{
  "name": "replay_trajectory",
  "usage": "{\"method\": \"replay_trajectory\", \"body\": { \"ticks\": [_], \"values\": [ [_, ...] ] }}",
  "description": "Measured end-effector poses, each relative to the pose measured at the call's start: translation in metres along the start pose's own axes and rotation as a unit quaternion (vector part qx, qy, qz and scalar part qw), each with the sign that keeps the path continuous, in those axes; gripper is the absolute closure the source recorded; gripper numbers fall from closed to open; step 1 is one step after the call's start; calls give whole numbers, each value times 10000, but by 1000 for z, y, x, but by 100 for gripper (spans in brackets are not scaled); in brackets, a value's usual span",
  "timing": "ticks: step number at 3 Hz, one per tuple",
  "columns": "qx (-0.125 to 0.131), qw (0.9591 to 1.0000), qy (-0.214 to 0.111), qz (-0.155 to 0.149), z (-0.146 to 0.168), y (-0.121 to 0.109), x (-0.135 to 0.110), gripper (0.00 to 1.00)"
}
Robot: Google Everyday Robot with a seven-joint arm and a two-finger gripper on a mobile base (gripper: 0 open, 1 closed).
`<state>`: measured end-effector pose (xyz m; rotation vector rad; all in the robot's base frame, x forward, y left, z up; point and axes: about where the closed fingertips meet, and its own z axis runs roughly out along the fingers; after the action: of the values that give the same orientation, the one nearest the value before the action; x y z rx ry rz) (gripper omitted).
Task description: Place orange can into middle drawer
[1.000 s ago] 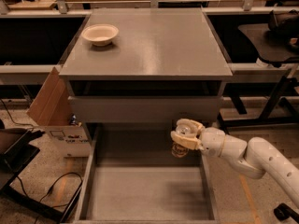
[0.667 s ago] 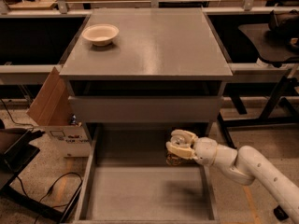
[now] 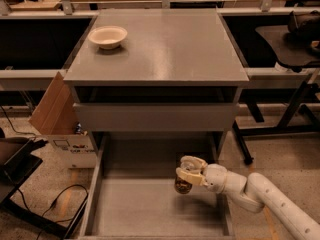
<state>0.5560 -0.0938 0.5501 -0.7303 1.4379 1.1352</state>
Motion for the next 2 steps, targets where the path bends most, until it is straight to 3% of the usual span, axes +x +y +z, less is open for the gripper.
{"method": "replay_trajectory", "body": {
  "ticks": [1,2],
  "values": [
    [-82,9994,108,304,1,2,32,100],
    [-102,9996,138,234,5,2,36,100]
  ]
}}
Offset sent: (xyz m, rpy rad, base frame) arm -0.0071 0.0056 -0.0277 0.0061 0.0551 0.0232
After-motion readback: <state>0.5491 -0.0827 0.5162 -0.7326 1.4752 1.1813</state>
